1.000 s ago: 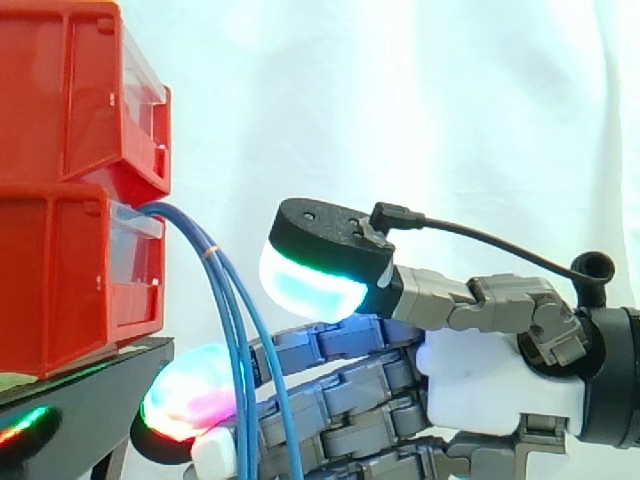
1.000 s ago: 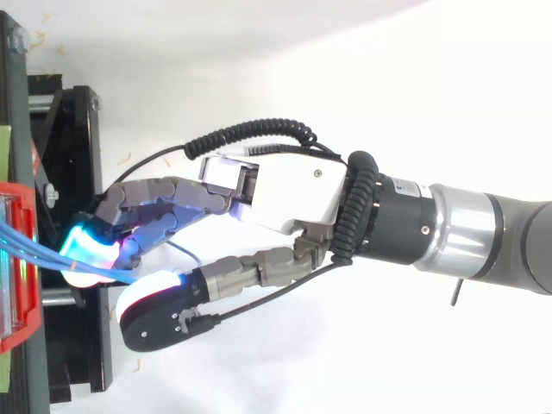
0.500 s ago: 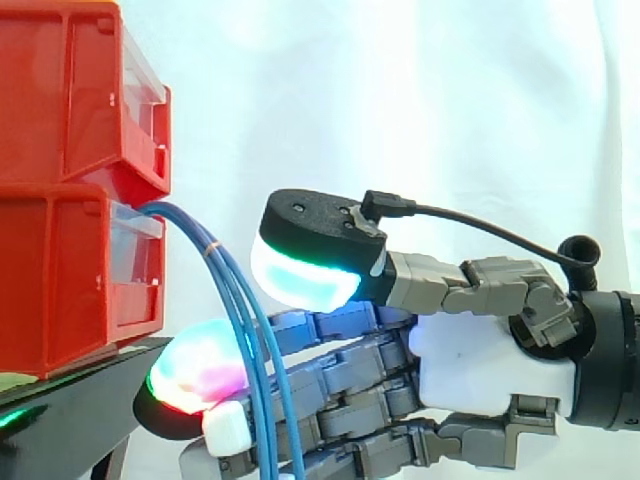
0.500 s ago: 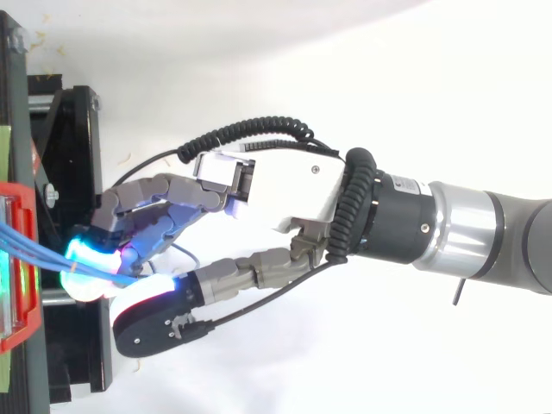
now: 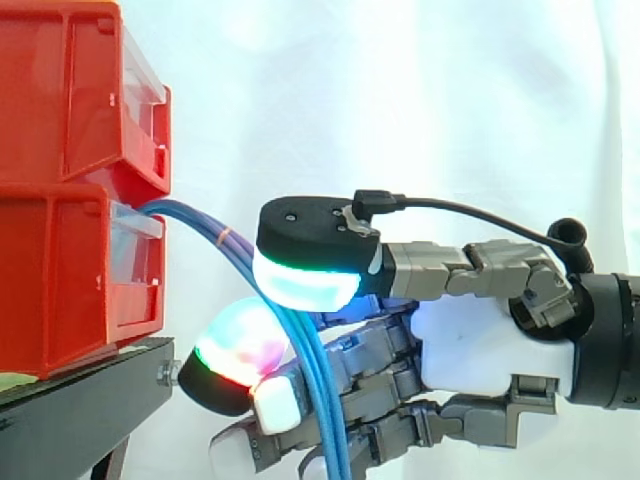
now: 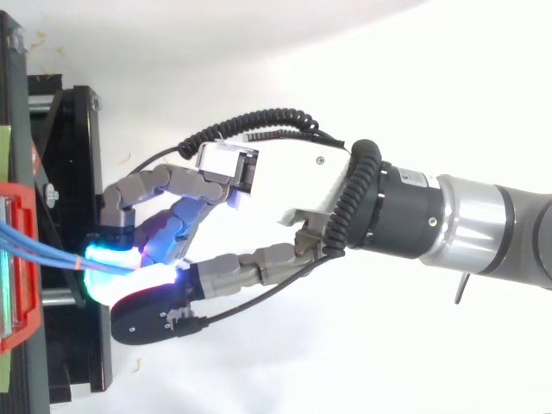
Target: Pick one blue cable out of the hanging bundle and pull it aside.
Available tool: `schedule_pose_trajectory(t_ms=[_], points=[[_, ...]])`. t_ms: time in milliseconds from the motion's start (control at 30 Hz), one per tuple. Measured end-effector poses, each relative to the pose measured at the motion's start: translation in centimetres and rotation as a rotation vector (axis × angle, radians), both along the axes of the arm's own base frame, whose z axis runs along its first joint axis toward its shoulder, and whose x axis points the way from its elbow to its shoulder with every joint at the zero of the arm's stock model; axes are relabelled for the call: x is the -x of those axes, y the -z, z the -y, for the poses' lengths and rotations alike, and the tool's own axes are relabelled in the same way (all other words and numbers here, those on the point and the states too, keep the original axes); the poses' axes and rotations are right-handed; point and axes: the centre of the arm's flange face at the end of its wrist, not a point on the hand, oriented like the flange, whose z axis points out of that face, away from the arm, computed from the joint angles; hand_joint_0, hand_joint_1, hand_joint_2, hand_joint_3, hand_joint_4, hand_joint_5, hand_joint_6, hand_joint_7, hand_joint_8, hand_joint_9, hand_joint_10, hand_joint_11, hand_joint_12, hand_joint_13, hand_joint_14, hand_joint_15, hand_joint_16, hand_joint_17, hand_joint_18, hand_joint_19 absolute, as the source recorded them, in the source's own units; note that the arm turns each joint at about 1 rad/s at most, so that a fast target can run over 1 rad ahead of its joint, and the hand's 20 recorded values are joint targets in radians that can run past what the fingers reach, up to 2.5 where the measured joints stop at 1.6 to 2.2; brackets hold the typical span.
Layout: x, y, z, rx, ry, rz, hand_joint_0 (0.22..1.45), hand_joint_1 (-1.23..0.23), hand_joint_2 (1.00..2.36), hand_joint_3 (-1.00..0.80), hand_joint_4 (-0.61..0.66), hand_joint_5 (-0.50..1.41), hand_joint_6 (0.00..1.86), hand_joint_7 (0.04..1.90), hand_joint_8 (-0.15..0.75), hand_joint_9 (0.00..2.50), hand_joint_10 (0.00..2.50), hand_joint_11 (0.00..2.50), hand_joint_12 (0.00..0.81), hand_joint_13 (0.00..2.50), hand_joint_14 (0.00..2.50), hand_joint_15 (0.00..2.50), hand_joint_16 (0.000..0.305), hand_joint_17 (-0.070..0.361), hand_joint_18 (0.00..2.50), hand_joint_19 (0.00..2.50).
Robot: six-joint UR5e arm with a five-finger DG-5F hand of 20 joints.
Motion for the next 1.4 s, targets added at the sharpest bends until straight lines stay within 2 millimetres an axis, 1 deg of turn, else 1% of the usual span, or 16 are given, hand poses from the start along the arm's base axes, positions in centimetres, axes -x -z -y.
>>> schedule_pose_trajectory(t_ms=[100, 167, 200, 233, 300, 367, 467, 567, 733, 867, 1000, 1067, 1100, 1133, 1233, 1400], points=[[0.2, -0.6, 0.3, 0.003, 0.003, -0.007, 0.61, -0.79, 1.02, -0.15, 0.21, -0.12, 0.91, 1.22, 0.364, 0.93, 0.01, 0.5, 0.367, 0.8, 0.01, 0.34, 0.052, 0.117, 0.95, 0.45], [0.4, -1.0, 0.5, 0.005, 0.005, -0.014, 0.62, -0.8, 1.02, -0.3, 0.26, -0.13, 0.9, 1.2, 0.338, 0.9, 0.01, 0.51, 0.351, 0.78, 0.01, 0.36, 0.049, 0.111, 0.92, 0.47], [0.5, -1.2, 0.6, 0.005, 0.006, -0.018, 0.6, -0.79, 1.01, -0.43, 0.28, -0.13, 0.9, 1.18, 0.343, 0.9, 0.01, 0.51, 0.351, 0.78, 0.01, 0.35, 0.049, 0.111, 0.91, 0.47], [0.5, -1.4, 0.6, 0.006, 0.006, -0.022, 0.56, -0.74, 1.0, -0.5, 0.28, -0.13, 0.9, 1.15, 0.342, 0.91, 0.01, 0.52, 0.353, 0.77, 0.01, 0.35, 0.05, 0.113, 0.92, 0.47], [0.7, -1.7, 0.8, 0.008, 0.007, -0.029, 0.52, -0.65, 1.0, -0.5, 0.29, -0.13, 0.89, 1.17, 0.361, 0.92, 0.01, 0.51, 0.371, 0.78, 0.01, 0.35, 0.053, 0.119, 0.93, 0.49], [0.8, -1.8, 1.0, 0.008, 0.007, -0.034, 0.51, -0.57, 1.0, -0.5, 0.29, -0.13, 0.89, 1.17, 0.372, 0.94, 0.01, 0.5, 0.374, 0.79, 0.01, 0.36, 0.054, 0.122, 0.94, 0.5], [0.8, -1.9, 1.3, 0.009, 0.005, -0.034, 0.53, -0.53, 1.0, -0.49, 0.29, -0.13, 0.88, 1.17, 0.369, 0.94, 0.01, 0.5, 0.373, 0.78, 0.01, 0.35, 0.053, 0.12, 0.93, 0.52], [0.8, -2.0, 1.6, 0.009, 0.006, -0.034, 0.57, -0.58, 1.01, -0.37, 0.29, -0.12, 0.88, 1.19, 0.365, 0.93, 0.01, 0.49, 0.364, 0.78, 0.01, 0.36, 0.051, 0.116, 0.92, 0.53], [0.7, -2.2, 1.9, 0.009, 0.009, -0.03, 0.58, -0.63, 1.02, -0.27, 0.28, -0.12, 0.88, 1.24, 0.365, 0.93, 0.01, 0.5, 0.362, 0.78, 0.01, 0.36, 0.051, 0.115, 0.92, 0.52], [0.6, -2.4, 2.0, 0.01, 0.01, -0.026, 0.58, -0.69, 1.02, -0.14, 0.28, -0.12, 0.89, 1.25, 0.367, 0.92, 0.01, 0.51, 0.367, 0.79, 0.01, 0.35, 0.052, 0.116, 0.94, 0.51], [0.4, -2.8, 2.0, 0.01, 0.01, -0.017, 0.6, -0.74, 1.02, -0.1, 0.24, -0.13, 0.9, 1.26, 0.365, 0.91, 0.01, 0.51, 0.368, 0.79, 0.01, 0.35, 0.052, 0.116, 0.96, 0.49], [0.3, -3.2, 2.0, 0.009, 0.011, -0.011, 0.6, -0.76, 1.02, -0.11, 0.22, -0.13, 0.91, 1.22, 0.36, 0.89, 0.01, 0.52, 0.366, 0.78, 0.01, 0.36, 0.051, 0.115, 0.95, 0.49], [0.2, -3.4, 2.1, 0.009, 0.011, -0.008, 0.61, -0.76, 1.02, -0.16, 0.24, -0.14, 0.91, 1.19, 0.352, 0.88, 0.01, 0.53, 0.362, 0.77, 0.01, 0.36, 0.05, 0.113, 0.93, 0.5], [0.1, -3.5, 2.1, 0.009, 0.011, -0.007, 0.59, -0.77, 1.02, -0.26, 0.28, -0.14, 0.9, 1.17, 0.348, 0.87, 0.01, 0.53, 0.359, 0.77, 0.01, 0.36, 0.05, 0.112, 0.93, 0.5], [0.0, -3.8, 2.2, 0.009, 0.01, -0.007, 0.54, -0.74, 1.01, -0.44, 0.29, -0.14, 0.89, 1.15, 0.356, 0.89, 0.01, 0.52, 0.368, 0.77, 0.01, 0.36, 0.051, 0.116, 0.94, 0.51], [0.0, -3.8, 2.3, 0.025, 0.014, -0.012, 0.5, -0.67, 1.0, -0.48, 0.29, -0.14, 0.87, 1.1, 0.367, 0.89, 0.01, 0.5, 0.384, 0.78, 0.01, 0.37, 0.054, 0.123, 0.95, 0.52]])
